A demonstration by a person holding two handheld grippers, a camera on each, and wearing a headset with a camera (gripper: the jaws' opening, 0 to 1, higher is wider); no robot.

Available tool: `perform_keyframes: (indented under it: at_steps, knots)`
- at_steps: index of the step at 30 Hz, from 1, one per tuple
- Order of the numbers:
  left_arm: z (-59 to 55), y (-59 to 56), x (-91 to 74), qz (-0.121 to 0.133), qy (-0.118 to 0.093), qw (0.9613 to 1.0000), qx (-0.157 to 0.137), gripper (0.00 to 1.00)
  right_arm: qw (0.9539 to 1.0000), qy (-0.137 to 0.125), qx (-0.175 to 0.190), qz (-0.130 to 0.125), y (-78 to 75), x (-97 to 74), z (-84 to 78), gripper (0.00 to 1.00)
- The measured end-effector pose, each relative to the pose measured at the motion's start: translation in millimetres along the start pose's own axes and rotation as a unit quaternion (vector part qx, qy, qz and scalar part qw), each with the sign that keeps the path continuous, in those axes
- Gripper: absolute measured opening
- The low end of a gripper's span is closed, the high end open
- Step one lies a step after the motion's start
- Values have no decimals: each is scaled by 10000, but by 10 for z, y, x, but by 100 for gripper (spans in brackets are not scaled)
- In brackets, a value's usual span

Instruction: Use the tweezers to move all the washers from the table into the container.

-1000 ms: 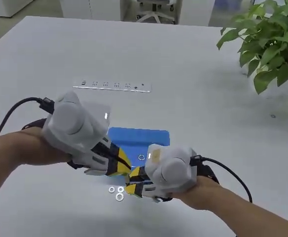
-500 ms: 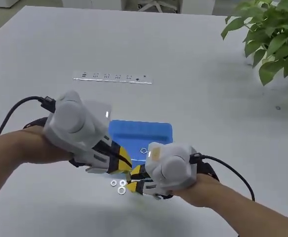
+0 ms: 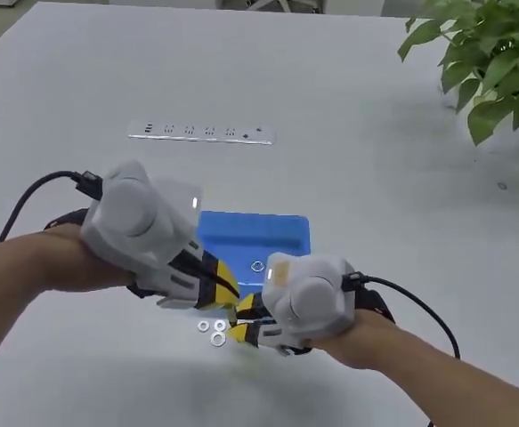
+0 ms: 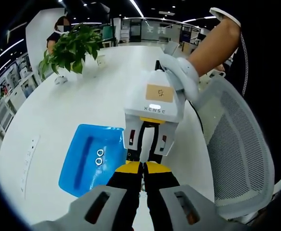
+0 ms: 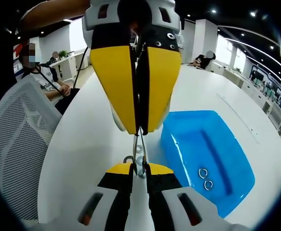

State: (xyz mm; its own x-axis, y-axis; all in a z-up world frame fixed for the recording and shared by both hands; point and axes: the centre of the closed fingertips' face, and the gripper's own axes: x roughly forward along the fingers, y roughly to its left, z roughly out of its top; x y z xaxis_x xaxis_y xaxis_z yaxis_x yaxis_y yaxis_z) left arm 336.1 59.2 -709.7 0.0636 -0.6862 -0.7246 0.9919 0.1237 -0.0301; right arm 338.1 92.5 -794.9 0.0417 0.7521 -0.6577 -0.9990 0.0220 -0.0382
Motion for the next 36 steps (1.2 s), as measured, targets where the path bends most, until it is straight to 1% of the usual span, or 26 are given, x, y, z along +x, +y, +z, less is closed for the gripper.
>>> perform_keyframes:
  at_steps: [2,3,8,12,17,24,28,31,36]
  knots:
    - [-17,4,8,-5,19,10000,-11,5,10000,21,-13,9,8,14,-7,12]
    - [-7,3,10,-14,-22,10000,-28,5,10000,13,-10,8,7,18,-6,12]
    - [-9,20,7,7,-61,10000,-72,5,10000,0,5,-1,1,19,-4,13]
    - [3,33,17,7,-97,9999,-105,5,10000,-4,86,-6,-1,18,-11,12]
    - [21,17,36,-42,-133,9998,-118,5,9999,43,102,26,8,11,-19,10]
    - [10,1,22,-52,-88,9999,-103,5,9999,83,75,42,24,3,-20,10]
    - [19,-8,7,-46,-82,9999,-83,5,9999,64,88,34,39,-18,-14,10]
    - [26,-17,1,-43,-87,9999,-81,5,9999,99,43,46,44,-39,-16,10]
    - [72,-35,-28,-40,-148,9998,-88,5,9999,95,-5,35,49,-81,11,10]
